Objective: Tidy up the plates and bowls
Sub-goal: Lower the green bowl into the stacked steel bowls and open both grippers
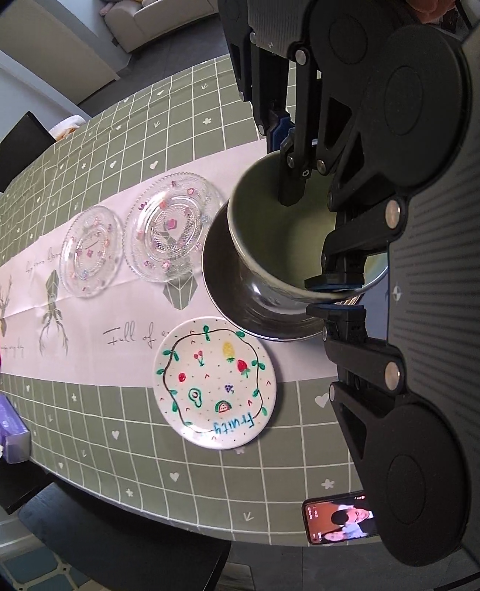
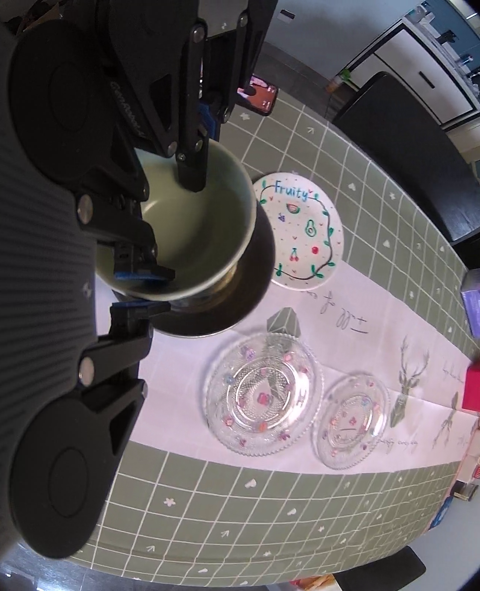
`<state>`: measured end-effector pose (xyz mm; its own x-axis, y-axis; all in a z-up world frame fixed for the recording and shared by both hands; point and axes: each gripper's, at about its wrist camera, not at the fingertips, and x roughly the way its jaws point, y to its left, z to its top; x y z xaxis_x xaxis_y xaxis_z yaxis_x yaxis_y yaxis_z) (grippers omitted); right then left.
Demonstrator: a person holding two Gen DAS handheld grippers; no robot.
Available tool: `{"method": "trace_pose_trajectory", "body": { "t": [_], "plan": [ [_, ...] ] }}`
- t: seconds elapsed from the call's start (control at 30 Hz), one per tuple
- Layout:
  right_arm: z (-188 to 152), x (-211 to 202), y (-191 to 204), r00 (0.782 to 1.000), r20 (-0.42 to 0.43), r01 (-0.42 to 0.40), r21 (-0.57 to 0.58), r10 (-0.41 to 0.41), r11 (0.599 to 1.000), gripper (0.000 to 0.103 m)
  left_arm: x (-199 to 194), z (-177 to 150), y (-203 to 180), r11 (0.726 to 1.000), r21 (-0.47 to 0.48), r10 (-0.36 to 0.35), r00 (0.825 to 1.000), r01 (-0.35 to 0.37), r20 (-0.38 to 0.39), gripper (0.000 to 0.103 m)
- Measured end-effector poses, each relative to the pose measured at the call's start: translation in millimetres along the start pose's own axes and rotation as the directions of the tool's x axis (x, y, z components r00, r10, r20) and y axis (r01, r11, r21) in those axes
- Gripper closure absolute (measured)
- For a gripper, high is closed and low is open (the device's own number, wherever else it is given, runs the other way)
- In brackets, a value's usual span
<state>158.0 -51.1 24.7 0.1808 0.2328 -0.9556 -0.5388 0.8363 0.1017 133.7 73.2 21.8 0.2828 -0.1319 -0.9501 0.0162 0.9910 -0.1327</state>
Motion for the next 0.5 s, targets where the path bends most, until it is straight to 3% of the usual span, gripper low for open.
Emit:
{"method": "trace_pose_trajectory", "body": {
  "t": [0.13, 0.5],
  "plan": [
    [2.3, 11.2, -2.6, 0.999, -0.019, 0.030, -0.003, -0.031, 1.000, 0.098, 5.0, 6.2, -0.7, 1.000, 0.011, 0.002, 1.000, -0.002, 0.007, 0.097],
    [10.7, 43.6, -18.9, 0.996, -0.076, -0.052, 0.046, 0.056, 0.998, 0.098, 23.6, 11.5, 10.5, 1.000, -0.006, -0.006, 1.000, 0.005, -0.027, 0.097]
  ]
}}
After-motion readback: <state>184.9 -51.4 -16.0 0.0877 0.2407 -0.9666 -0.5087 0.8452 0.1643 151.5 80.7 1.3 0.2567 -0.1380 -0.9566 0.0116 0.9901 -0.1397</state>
